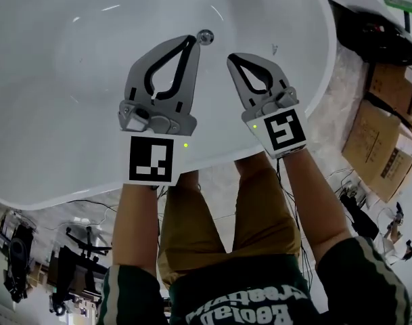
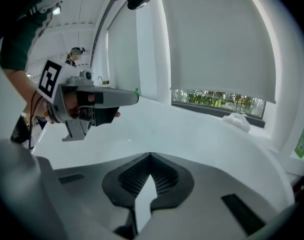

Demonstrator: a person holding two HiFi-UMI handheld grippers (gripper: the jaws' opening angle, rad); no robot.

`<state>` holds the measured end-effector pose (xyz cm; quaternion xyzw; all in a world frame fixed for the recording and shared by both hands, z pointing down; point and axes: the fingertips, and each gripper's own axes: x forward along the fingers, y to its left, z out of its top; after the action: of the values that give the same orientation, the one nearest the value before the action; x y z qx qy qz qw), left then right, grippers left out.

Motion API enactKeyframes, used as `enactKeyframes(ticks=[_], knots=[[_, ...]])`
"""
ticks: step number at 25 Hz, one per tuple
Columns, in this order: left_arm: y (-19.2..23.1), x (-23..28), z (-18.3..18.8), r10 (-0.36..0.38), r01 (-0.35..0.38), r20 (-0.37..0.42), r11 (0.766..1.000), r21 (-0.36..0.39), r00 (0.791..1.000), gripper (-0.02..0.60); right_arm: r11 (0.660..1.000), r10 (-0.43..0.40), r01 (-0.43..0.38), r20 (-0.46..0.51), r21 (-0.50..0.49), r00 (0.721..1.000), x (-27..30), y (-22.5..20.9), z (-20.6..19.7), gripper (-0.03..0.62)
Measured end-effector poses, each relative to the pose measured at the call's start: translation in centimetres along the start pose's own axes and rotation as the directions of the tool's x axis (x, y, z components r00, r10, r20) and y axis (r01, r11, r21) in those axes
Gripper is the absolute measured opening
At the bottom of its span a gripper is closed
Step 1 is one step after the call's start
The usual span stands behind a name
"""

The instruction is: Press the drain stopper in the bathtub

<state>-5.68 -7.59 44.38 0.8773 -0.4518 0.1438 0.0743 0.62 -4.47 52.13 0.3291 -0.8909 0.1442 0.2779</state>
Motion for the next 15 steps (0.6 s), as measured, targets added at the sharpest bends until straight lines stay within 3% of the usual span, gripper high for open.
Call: enactKeyframes(ticks=[10,15], knots=[[-0.5,3.5,-6.6,0.033,-0.034,-0.025,0.999,-0.041,0.999,0.002,0.990,0.103,-0.113,-0.114,-0.086,0.988,8.1,-0.7,-9.5,0.009],[0.1,4.0,-8.8,0.052,-0.055,-0.048,0.996,-0.066,0.998,0.002,0.984,0.117,-0.138,-0.174,-0.114,0.978,11.8,-1.6,-13.2,0.009]])
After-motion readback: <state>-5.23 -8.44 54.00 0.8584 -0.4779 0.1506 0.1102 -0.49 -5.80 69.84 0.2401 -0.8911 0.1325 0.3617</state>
